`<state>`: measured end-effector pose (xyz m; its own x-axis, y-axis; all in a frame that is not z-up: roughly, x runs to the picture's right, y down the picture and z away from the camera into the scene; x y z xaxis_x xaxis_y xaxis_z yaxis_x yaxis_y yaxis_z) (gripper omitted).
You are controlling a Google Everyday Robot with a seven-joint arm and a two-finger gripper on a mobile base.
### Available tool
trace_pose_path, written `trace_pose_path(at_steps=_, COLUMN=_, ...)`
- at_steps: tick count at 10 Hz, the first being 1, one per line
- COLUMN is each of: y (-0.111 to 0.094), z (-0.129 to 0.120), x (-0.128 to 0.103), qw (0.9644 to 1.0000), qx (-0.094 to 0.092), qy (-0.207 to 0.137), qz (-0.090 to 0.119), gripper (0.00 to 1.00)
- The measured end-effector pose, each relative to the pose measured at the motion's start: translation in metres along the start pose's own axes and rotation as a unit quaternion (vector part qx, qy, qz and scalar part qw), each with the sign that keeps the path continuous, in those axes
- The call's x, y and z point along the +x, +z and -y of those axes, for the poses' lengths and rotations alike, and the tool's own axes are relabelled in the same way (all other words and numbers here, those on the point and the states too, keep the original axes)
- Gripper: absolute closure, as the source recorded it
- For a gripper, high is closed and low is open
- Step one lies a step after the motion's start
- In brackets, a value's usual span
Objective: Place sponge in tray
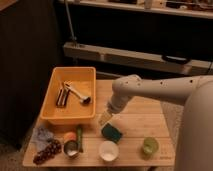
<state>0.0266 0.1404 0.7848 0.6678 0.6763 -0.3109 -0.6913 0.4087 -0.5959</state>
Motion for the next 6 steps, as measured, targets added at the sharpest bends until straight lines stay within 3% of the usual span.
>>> trace_pose_path(at_steps=3, y=0.010, z=-0.008, x=0.012, qw=0.9999, qx=-0.003, qy=-0.010, qz=-0.009, gripper=0.20)
trace_pose_path(at_steps=6, y=0.030, z=-0.048, x=0.028, qw=0.9994, qx=-0.010, qy=-0.026, qz=-0.021, gripper=0.20)
